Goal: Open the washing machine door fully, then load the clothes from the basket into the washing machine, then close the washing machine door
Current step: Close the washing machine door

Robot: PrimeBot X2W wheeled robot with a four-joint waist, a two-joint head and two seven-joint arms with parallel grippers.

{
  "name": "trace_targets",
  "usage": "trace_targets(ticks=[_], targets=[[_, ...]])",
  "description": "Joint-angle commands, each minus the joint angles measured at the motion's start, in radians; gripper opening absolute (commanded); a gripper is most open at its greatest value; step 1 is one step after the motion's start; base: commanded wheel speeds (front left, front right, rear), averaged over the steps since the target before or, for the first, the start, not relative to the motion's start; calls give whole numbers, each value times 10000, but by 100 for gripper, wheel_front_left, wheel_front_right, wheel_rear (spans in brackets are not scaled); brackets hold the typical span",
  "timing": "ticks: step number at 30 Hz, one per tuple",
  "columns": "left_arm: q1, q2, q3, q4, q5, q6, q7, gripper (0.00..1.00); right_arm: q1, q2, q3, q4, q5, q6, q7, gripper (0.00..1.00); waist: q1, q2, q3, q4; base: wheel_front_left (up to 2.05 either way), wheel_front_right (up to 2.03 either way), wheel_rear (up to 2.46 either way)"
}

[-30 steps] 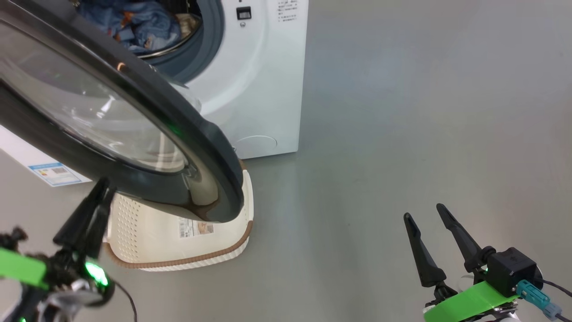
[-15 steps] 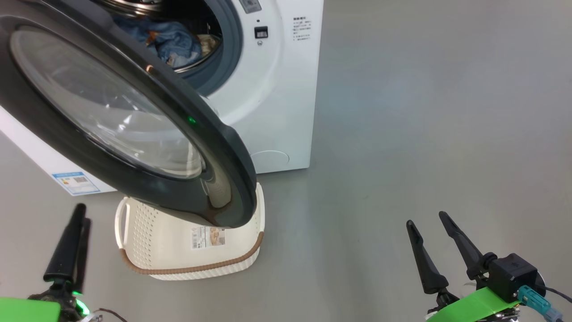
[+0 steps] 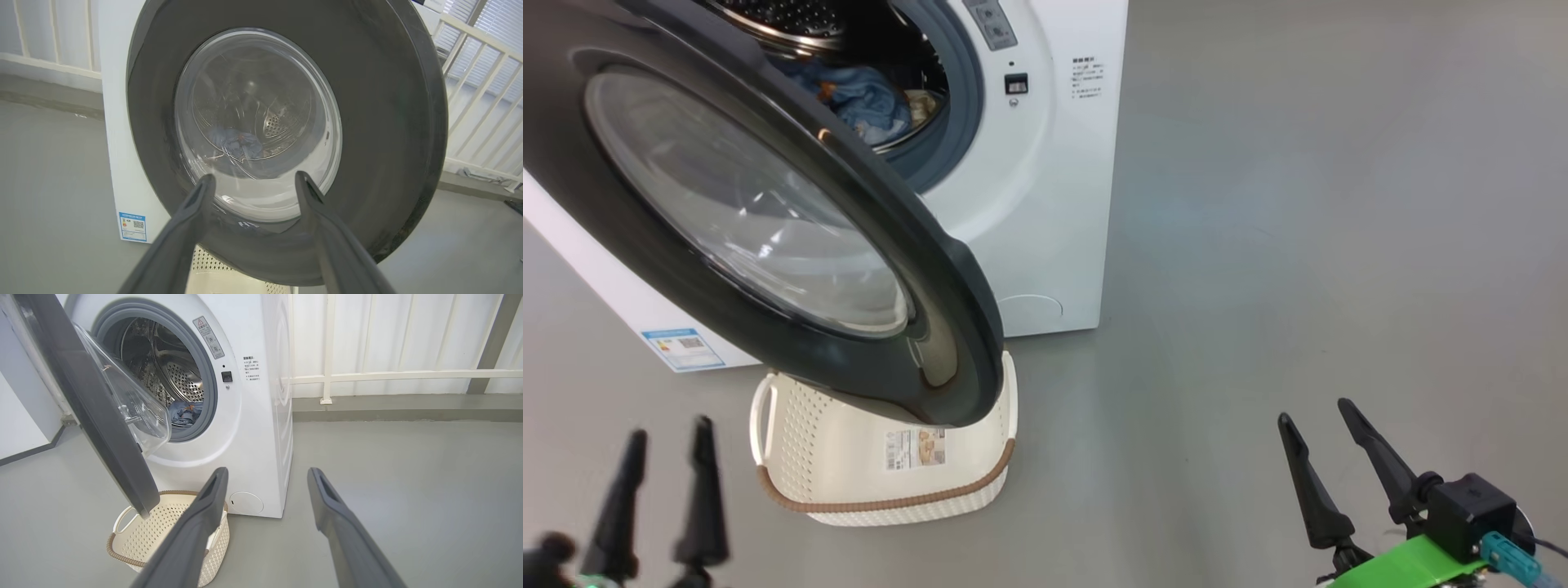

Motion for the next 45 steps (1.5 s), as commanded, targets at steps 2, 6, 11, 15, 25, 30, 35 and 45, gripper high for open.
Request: trace_targets(ticks=[2,6,11,15,25,30,35,45], targets=[[-25,244,42,-218,747,310,-210,100,39,-114,176,-297,-164,16,47,100,0,0,-162,73,0,0,0],[267,285,-366,74,1646,717,-268,100,181,-120,155,-354,-204,16,143,100,0,0,-349,127,0,0,0],[501,299,-543,627,2106,941,-514,100,355,-109,133,-407,-262,16,254,100,0,0,-569,165,0,0,0],[529,308,-640,1057,2264,959,-738,100,482,-100,127,-408,-326,16,301,100,0,0,-680,157,0,0,0],[493,314,-722,1501,2400,1012,-1028,100,717,-26,2,-434,-442,16,402,100,0,0,-830,125,0,0,0],[472,311,-765,1554,2413,1038,-1050,100,719,-10,-20,-430,-451,16,423,100,0,0,-852,111,0,0,0],[467,280,-778,1553,2389,1108,-1071,100,719,30,1,-423,-480,16,422,100,0,0,-863,83,0,0,0],[442,318,-819,1527,2450,1264,-1060,100,719,53,4,-418,-509,16,478,100,0,0,-868,96,0,0,0]])
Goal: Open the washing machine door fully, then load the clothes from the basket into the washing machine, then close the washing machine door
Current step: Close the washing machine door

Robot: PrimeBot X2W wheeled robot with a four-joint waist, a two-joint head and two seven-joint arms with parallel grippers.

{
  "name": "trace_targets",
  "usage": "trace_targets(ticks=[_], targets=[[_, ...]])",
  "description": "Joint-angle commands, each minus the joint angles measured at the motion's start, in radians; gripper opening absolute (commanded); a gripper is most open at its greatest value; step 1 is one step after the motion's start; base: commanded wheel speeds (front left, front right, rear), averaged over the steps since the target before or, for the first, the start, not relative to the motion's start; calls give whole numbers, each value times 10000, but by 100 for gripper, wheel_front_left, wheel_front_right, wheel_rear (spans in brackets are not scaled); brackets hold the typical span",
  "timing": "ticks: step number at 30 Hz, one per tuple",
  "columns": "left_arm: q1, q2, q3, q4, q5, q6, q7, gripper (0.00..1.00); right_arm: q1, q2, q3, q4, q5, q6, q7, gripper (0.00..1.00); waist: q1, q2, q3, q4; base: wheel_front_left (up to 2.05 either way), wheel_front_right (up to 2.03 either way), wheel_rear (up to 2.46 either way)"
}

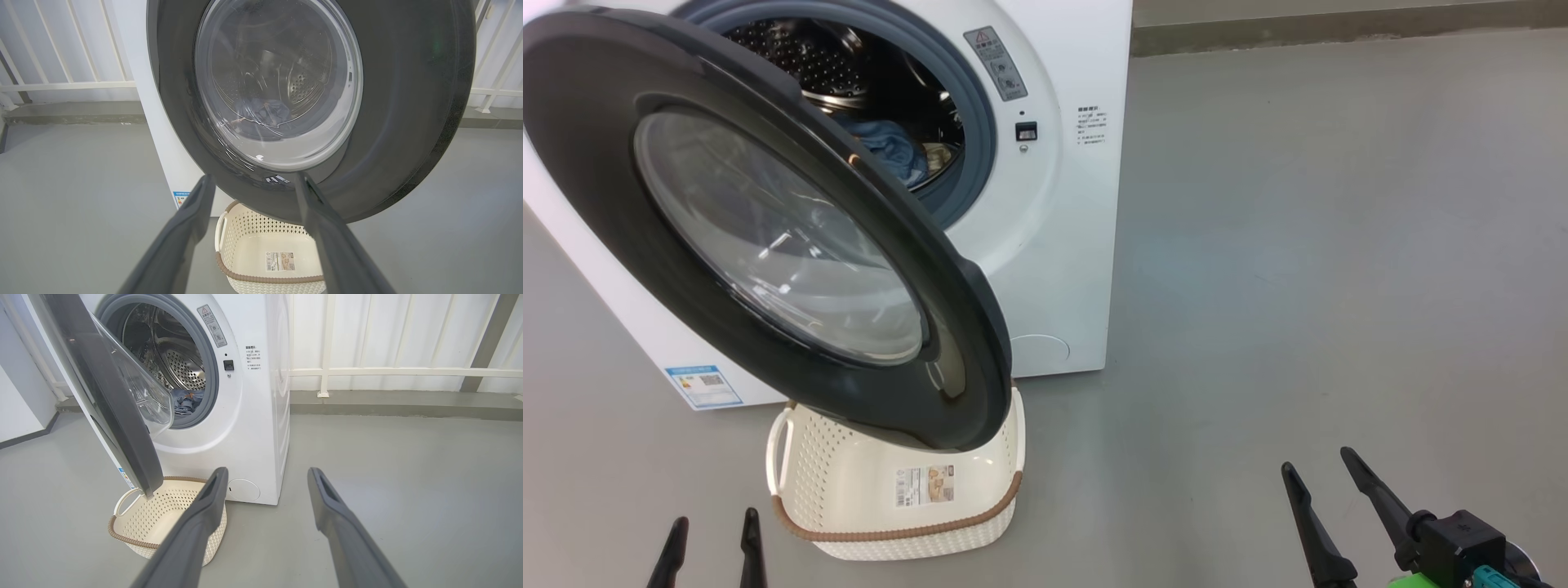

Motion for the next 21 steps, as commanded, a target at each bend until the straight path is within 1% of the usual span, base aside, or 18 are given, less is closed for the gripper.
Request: trace_targets(ticks=[1,3,4,5,6,16,21], targets=[[-330,161,314,-238,76,107,-85,100,-168,-59,189,-275,-71,16,5,100,0,0,-4,19,0,0,0],[-340,161,291,-268,72,120,-69,100,-170,-44,174,-270,-60,16,-5,100,0,0,-6,46,0,0,0],[-350,161,276,-285,77,128,-61,100,-173,-37,165,-267,-52,16,-10,96,0,0,-4,62,0,0,0],[-363,159,260,-299,81,137,-55,100,-177,-30,155,-263,-43,16,-16,39,0,0,-3,81,0,0,0],[-372,153,249,-313,82,149,-55,100,-177,-29,175,-245,-16,16,14,0,0,0,-2,97,0,0,0],[-467,167,153,-436,110,229,-53,100,-338,-101,289,-64,121,16,88,0,0,0,64,253,0,0,0],[-530,128,81,-519,102,260,-63,100,-734,-155,388,304,213,16,49,0,0,0,193,412,0,0,0]])
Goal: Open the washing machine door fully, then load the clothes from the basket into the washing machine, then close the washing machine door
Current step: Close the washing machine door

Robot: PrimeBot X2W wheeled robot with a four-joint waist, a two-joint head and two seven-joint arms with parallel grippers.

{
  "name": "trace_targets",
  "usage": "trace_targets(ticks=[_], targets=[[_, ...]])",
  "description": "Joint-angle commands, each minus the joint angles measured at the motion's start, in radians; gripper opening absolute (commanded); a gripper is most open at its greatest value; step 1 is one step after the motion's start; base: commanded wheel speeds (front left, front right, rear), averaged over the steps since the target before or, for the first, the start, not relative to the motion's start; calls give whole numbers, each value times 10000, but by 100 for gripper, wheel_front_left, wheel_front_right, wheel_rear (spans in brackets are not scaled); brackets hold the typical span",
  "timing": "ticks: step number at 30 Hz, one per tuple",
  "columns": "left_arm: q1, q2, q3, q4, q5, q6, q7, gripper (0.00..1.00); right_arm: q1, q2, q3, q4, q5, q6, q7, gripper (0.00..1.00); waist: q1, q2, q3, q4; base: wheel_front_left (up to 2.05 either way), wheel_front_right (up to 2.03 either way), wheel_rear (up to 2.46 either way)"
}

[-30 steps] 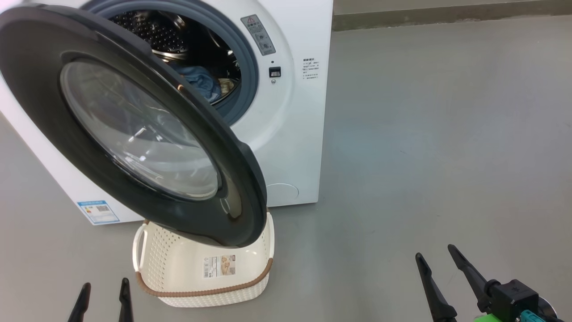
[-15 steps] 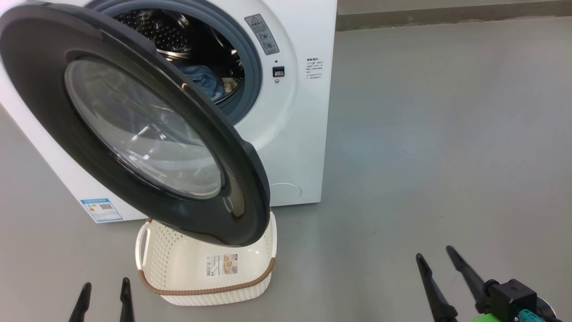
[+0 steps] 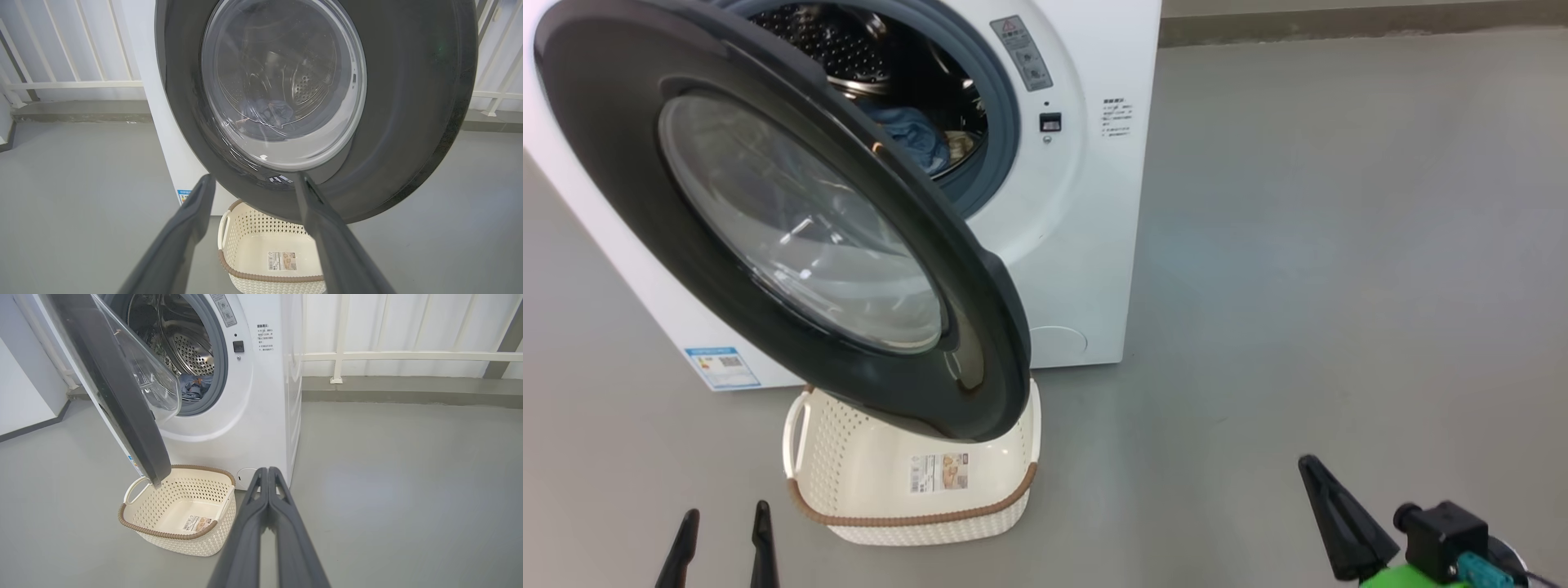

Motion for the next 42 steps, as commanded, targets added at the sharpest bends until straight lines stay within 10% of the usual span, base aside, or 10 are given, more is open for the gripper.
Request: trace_targets(ticks=[1,20,33,42], targets=[[-534,79,322,-307,19,88,-70,100,-676,-171,283,-35,137,16,-72,0,0,0,120,135,0,0,0],[-1142,-6,178,-248,39,114,-262,100,-4960,164,1235,3209,815,16,-1240,0,0,0,667,847,0,0,0],[-1239,15,101,-190,89,114,-374,100,-7053,409,2831,927,1039,16,-1346,0,0,0,461,947,0,0,0],[-1282,34,45,-225,115,171,-405,100,-6952,469,5035,-56,1523,16,443,0,0,0,543,1121,0,0,0]])
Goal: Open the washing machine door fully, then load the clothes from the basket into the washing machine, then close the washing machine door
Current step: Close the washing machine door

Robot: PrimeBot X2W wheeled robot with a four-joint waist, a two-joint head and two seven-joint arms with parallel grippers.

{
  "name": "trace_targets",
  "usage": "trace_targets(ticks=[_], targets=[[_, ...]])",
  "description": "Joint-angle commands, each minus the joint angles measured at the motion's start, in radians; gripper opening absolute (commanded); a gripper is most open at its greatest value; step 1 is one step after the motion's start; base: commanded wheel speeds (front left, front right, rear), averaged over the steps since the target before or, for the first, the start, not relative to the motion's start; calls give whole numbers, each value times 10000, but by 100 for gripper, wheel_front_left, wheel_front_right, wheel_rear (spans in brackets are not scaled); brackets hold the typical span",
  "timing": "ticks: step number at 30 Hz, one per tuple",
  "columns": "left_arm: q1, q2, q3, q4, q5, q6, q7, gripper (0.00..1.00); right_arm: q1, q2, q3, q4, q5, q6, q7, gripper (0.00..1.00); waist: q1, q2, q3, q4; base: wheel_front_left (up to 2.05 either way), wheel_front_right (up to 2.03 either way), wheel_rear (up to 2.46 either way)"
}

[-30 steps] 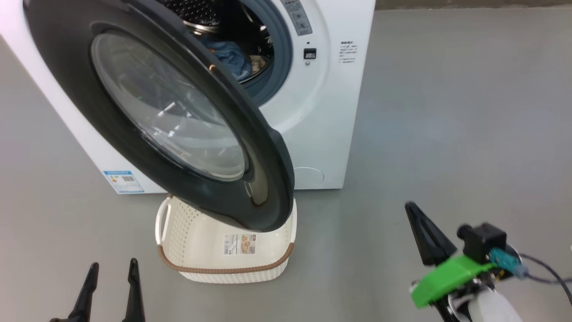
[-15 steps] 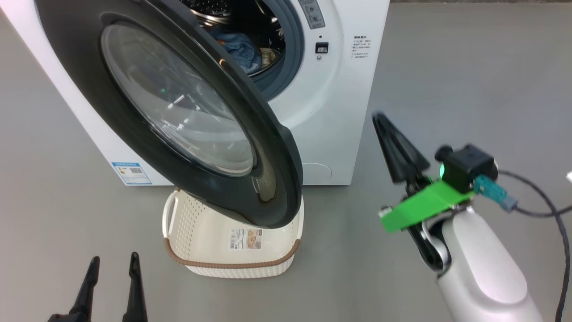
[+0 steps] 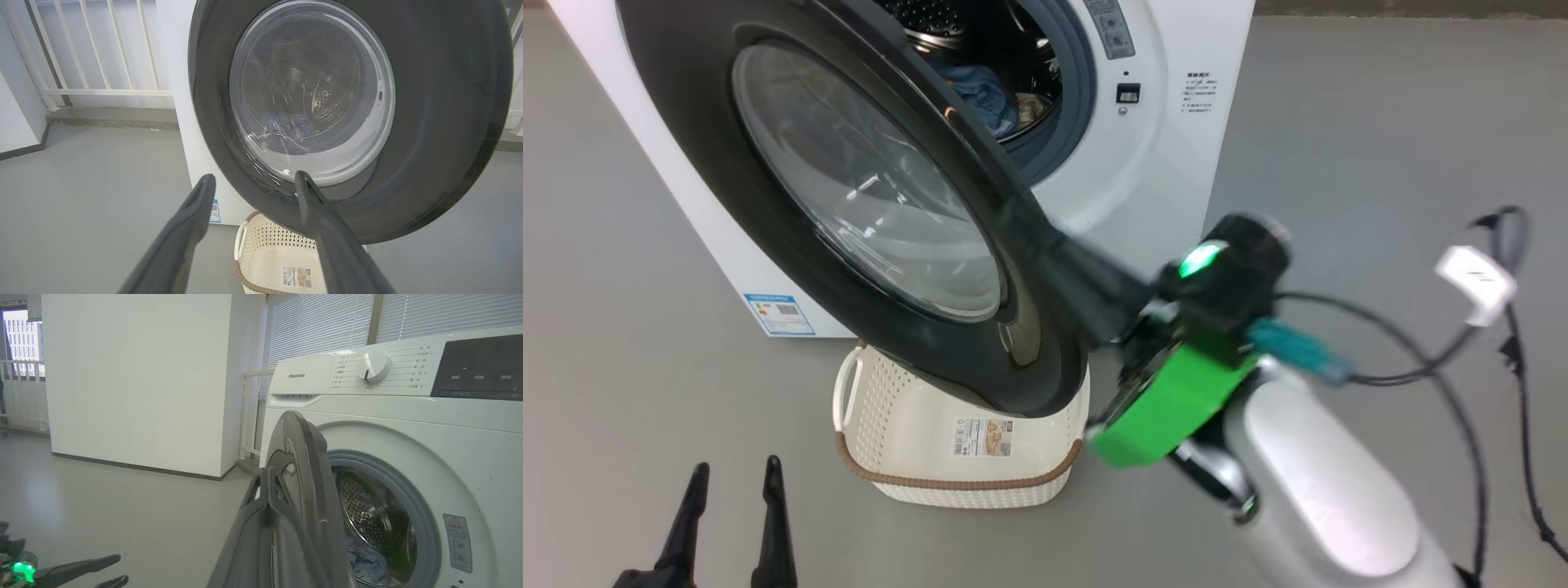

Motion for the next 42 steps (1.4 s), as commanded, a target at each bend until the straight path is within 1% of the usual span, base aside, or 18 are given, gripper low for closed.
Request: trace_targets(ticks=[1,4,7,15,27,42], targets=[[-474,165,312,-222,118,90,-93,100,137,221,363,-91,220,16,197,0,0,0,20,31,0,0,0],[-502,143,297,-208,115,111,-106,100,354,222,878,389,433,16,491,0,0,0,50,57,0,0,0],[-497,150,306,-187,126,145,-113,100,436,223,1113,736,568,16,528,0,0,0,83,46,0,0,0],[-558,186,332,-196,130,192,-141,100,209,224,1651,2243,907,16,197,0,0,0,196,-38,0,0,0],[-629,188,297,-172,106,213,-173,100,-617,225,1431,4245,1465,16,-751,0,0,0,220,-50,0,0,0],[-790,183,250,-249,147,247,-209,100,-1531,210,1195,5666,1792,16,-1317,0,0,0,520,1,0,0,0]])
